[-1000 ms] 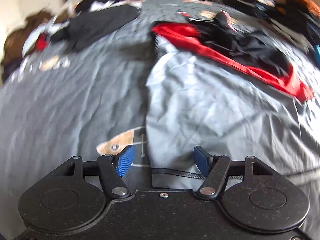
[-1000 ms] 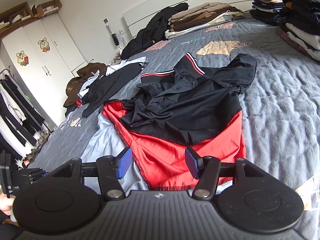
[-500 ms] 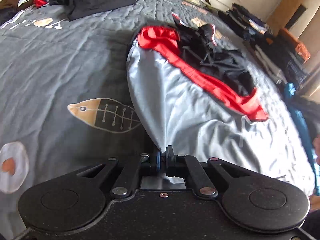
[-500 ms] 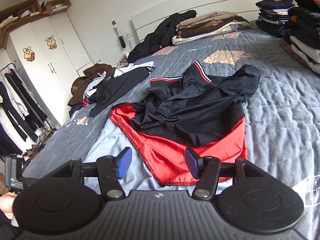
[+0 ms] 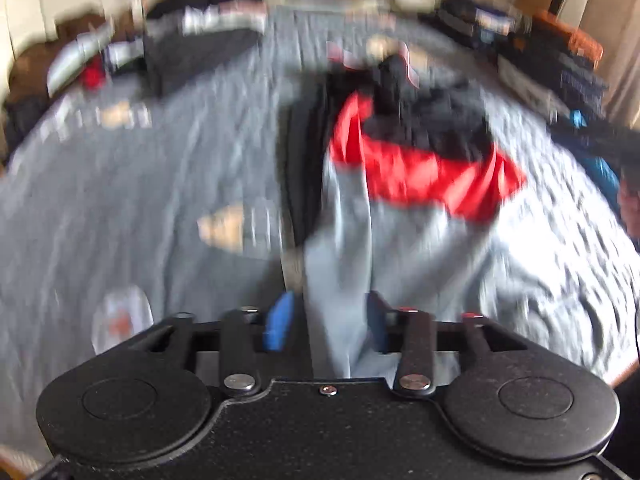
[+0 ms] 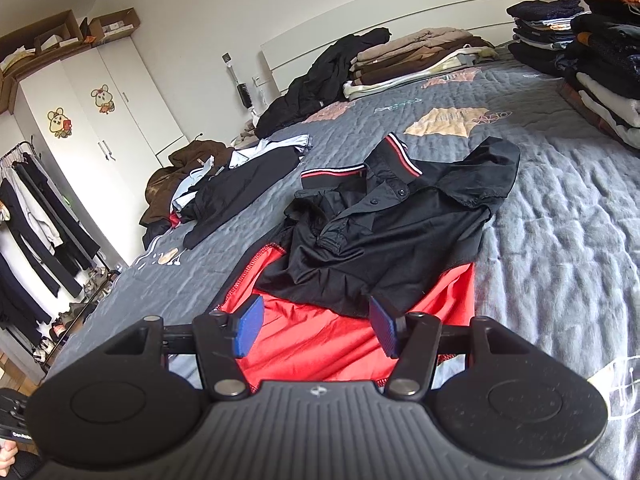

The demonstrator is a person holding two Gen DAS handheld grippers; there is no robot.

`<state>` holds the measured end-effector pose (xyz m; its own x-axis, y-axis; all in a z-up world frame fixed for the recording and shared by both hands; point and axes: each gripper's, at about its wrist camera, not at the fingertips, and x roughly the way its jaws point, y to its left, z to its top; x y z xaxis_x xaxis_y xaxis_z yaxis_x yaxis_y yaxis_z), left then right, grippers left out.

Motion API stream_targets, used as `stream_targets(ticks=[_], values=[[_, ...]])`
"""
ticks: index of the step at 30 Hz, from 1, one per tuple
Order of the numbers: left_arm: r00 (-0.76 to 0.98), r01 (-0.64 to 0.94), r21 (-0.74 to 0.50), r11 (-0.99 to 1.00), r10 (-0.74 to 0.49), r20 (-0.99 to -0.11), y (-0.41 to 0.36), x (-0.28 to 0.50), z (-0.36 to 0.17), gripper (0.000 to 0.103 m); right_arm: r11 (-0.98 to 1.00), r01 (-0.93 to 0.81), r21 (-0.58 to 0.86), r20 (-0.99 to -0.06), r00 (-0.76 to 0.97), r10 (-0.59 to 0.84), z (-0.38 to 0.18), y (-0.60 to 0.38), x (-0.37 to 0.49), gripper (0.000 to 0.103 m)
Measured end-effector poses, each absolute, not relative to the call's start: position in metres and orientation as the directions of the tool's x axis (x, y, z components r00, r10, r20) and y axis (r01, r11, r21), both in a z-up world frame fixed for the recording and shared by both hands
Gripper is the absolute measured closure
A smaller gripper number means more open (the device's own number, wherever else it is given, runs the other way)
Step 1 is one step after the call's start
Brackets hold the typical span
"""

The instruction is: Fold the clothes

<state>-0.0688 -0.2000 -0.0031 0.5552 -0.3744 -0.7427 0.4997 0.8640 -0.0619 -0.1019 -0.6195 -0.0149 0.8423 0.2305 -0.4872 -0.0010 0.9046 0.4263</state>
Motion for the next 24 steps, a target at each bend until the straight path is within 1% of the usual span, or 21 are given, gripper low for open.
stream_targets(ticks=[1, 2, 6, 9, 13, 15, 16, 19, 21, 24], values=[[0.603, 0.511, -0.022, 0.859, -0.376, -0.704, -0.207, -0.065, 0.003, 0.047, 0.904, 0.002, 0.427, -0.487, 0.844, 0.227, -0.015, -0.62, -0.101, 0.045], [0.647, 0.519, 0.019, 0.854, -0.378, -0.662, -0.214, -0.06, 0.01, 0.047, 0.904, 0.006, 0.427, -0.486, 0.845, 0.224, -0.015, -0.622, -0.101, 0.045], [0.735, 0.543, 0.172, 0.822, -0.366, -0.571, -0.269, -0.025, 0.01, 0.047, 0.899, 0.026, 0.438, -0.485, 0.848, 0.212, -0.017, -0.625, -0.095, 0.045], [0.732, 0.585, 0.217, 0.781, -0.394, -0.556, -0.317, 0.011, -0.002, 0.047, 0.897, 0.033, 0.442, -0.485, 0.85, 0.207, -0.018, -0.627, -0.089, 0.045], [0.698, 0.637, 0.211, 0.741, -0.439, -0.566, -0.371, 0.061, -0.014, 0.047, 0.889, 0.043, 0.455, -0.484, 0.851, 0.206, -0.021, -0.63, -0.081, 0.045], [0.678, 0.654, 0.204, 0.729, -0.445, -0.585, -0.39, 0.083, -0.018, 0.044, 0.883, 0.05, 0.466, -0.484, 0.851, 0.207, -0.024, -0.633, -0.077, 0.045], [0.666, 0.655, 0.186, 0.732, -0.443, -0.6, -0.401, 0.1, -0.021, 0.041, 0.881, 0.05, 0.47, -0.483, 0.85, 0.209, -0.025, -0.634, -0.075, 0.045], [0.579, 0.628, 0.02, 0.778, -0.45, -0.68, -0.413, 0.155, -0.029, 0.04, 0.874, 0.06, 0.483, -0.485, 0.849, 0.21, -0.03, -0.638, -0.068, 0.045], [0.531, 0.563, -0.104, 0.82, -0.455, -0.714, -0.417, 0.192, -0.04, 0.04, 0.866, 0.066, 0.495, -0.488, 0.846, 0.215, -0.033, -0.641, -0.064, 0.045], [0.496, 0.455, -0.235, 0.859, -0.464, -0.733, -0.419, 0.238, -0.056, 0.04, 0.864, 0.074, 0.499, -0.495, 0.842, 0.214, -0.038, -0.643, -0.058, 0.045]])
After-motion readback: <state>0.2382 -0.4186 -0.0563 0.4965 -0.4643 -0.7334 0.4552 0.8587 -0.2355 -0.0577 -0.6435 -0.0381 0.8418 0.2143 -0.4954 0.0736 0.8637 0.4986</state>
